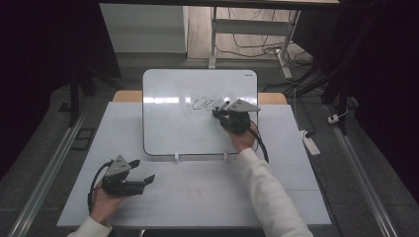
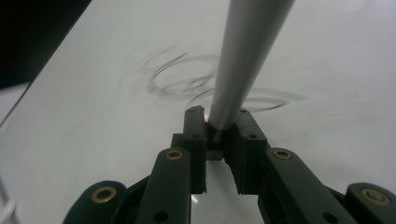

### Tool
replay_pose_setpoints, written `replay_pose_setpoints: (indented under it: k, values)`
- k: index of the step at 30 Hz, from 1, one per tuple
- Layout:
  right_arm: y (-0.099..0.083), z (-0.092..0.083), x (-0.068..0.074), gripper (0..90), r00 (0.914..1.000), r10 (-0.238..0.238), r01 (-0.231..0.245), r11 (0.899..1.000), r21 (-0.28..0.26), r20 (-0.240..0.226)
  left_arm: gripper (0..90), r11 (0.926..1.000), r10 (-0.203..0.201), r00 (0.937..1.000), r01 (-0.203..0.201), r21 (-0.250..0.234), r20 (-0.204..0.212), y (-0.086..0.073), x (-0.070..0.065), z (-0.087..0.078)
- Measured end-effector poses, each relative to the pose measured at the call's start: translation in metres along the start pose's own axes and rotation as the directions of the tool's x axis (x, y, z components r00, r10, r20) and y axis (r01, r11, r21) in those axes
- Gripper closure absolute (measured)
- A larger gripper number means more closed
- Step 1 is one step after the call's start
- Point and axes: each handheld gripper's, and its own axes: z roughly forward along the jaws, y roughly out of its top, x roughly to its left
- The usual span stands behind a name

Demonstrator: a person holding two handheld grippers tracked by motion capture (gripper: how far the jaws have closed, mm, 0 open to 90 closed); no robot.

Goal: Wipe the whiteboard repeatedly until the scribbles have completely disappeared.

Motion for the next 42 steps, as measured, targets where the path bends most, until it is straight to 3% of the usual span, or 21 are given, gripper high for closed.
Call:
replay_pose_setpoints:
  k: [1,3,5,6,8,12,17,18,19,21,23,26,28,29,30,32,33,36,38,39,42]
  values:
    - [0.004,-0.002,-0.013,77.4,0.9964,0.075,-0.073,0.996,-0.047,0.040,20.6,1.0000,0.001,1.0000,-0.001,-0.001,-0.001,0.000,0.000,0.000]
    - [0.005,0.001,-0.010,77.4,0.9957,0.082,-0.081,0.996,-0.044,0.042,20.6,1.0000,0.002,1.0000,-0.002,-0.003,0.000,0.000,0.000,-0.001]
    - [0.004,0.004,-0.003,77.4,0.9988,0.049,-0.048,0.999,-0.020,0.011,20.6,1.0000,0.002,1.0000,-0.002,-0.004,0.002,0.000,0.000,-0.001]
    - [0.004,0.007,0.006,77.4,0.9999,0.002,-0.002,1.000,-0.001,-0.014,20.6,1.0000,0.001,1.0000,-0.001,-0.002,0.002,0.000,0.001,0.000]
    - [0.006,0.010,0.010,77.4,0.9989,-0.044,0.044,0.999,0.021,-0.018,20.7,1.0000,0.000,1.0000,0.000,0.002,0.002,0.000,0.001,0.000]
    - [0.013,0.005,-0.015,77.4,0.9953,0.085,-0.083,0.995,-0.052,0.047,20.6,1.0000,0.005,1.0000,-0.005,-0.004,0.001,0.000,-0.001,-0.002]
    - [0.009,0.010,0.004,77.4,0.9991,-0.038,0.038,0.999,0.016,-0.016,20.6,1.0000,0.000,1.0000,0.000,0.001,0.003,0.000,0.002,0.001]
    - [0.015,0.006,-0.010,77.4,0.9994,0.006,-0.005,1.000,-0.016,0.034,20.6,1.0000,0.002,1.0000,-0.002,0.004,0.003,-0.001,0.001,0.001]
    - [0.015,0.006,-0.010,77.4,0.9994,0.006,-0.005,1.000,-0.016,0.034,20.6,1.0000,0.004,1.0000,-0.004,0.004,0.003,-0.001,0.001,0.000]
    - [0.021,0.000,-0.031,77.4,0.9909,0.087,-0.080,0.994,-0.072,0.103,20.6,1.0000,0.006,1.0000,-0.006,-0.003,0.003,0.000,0.000,-0.001]
    - [0.022,-0.001,-0.036,77.4,0.9864,0.124,-0.115,0.990,-0.083,0.108,20.7,1.0000,0.003,1.0000,-0.003,-0.007,0.003,0.000,0.000,-0.001]
    - [0.020,0.008,-0.013,77.4,0.9996,0.012,-0.011,1.000,-0.013,0.026,20.7,1.0000,-0.003,1.0000,0.003,0.001,0.003,0.000,0.002,0.001]
    - [0.023,0.011,-0.010,77.4,0.9989,-0.042,0.041,0.999,0.009,0.024,20.7,1.0000,0.000,1.0000,0.000,0.007,0.004,0.000,0.002,0.002]
    - [0.028,0.006,-0.026,77.4,0.9963,0.023,-0.020,0.999,-0.038,0.083,20.6,1.0000,0.003,1.0000,-0.003,0.006,0.002,-0.001,0.001,0.001]
    - [0.028,0.006,-0.026,77.4,0.9963,0.023,-0.020,0.999,-0.038,0.083,20.6,1.0000,0.003,1.0000,-0.003,0.001,0.002,-0.001,0.000,0.000]
    - [0.030,0.004,-0.038,77.4,0.9911,0.095,-0.089,0.994,-0.065,0.093,20.7,1.0000,0.003,1.0000,-0.002,-0.005,0.003,0.000,0.000,-0.001]
    - [0.029,0.005,-0.035,77.4,0.9912,0.089,-0.083,0.995,-0.060,0.097,20.7,1.0000,0.002,1.0000,-0.002,-0.006,0.003,0.000,0.000,-0.001]
    - [0.021,0.016,-0.004,77.4,0.9996,-0.011,0.011,1.000,0.020,-0.026,20.7,1.0000,-0.001,1.0000,0.001,0.002,0.003,0.000,0.002,0.001]
    - [0.019,0.019,0.009,77.4,0.9946,-0.097,0.099,0.994,0.047,-0.035,20.7,1.0000,-0.001,1.0000,0.001,0.001,0.003,0.000,0.001,0.001]
    - [0.022,0.019,0.004,77.4,0.9966,-0.074,0.076,0.996,0.039,-0.035,20.7,1.0000,0.002,1.0000,-0.002,0.001,0.003,0.000,0.000,0.000]
    - [0.030,0.013,-0.024,77.4,0.9967,0.056,-0.054,0.998,-0.042,0.058,20.7,1.0000,0.006,1.0000,-0.006,-0.007,0.003,0.000,-0.001,-0.002]
